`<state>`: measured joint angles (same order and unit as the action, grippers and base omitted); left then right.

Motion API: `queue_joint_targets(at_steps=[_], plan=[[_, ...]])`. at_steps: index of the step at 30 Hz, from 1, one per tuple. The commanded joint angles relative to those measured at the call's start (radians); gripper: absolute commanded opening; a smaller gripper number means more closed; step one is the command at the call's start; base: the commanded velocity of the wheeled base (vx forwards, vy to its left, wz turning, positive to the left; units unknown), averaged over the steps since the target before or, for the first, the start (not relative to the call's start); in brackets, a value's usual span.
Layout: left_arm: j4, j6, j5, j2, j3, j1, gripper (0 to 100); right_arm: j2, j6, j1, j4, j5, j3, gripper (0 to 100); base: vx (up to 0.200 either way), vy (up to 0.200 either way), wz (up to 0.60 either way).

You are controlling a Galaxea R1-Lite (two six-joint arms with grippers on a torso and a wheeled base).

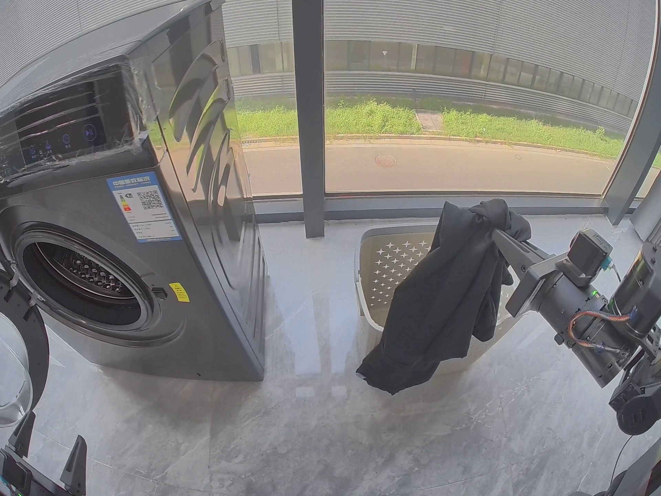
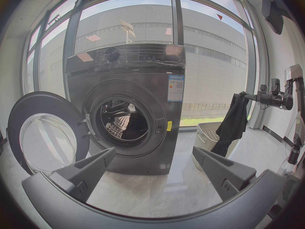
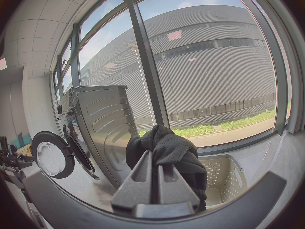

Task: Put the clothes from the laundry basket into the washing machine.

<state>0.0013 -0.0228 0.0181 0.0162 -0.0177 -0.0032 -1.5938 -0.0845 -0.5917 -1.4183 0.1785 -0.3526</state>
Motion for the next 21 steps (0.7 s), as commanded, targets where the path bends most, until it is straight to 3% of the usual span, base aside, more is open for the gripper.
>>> queue_joint_targets(at_steps=[1, 15, 21], plan=[[0.000, 0.000, 0.000, -0.016, 0.015, 0.000, 100, -0.002, 0.000, -0.002, -0.001, -0.001, 0.000, 0, 0.000, 0.200, 0.00], [0.000, 0.000, 0.000, -0.016, 0.015, 0.000, 100, -0.002, 0.000, -0.033, -0.001, 0.001, 0.001, 0, 0.000, 0.200, 0.00], [0.000, 0.000, 0.000, -0.016, 0.015, 0.000, 100, 0.000, -0.001, -0.040, -0.001, 0.002, 0.003, 0, 0.000, 0.000, 0.00]])
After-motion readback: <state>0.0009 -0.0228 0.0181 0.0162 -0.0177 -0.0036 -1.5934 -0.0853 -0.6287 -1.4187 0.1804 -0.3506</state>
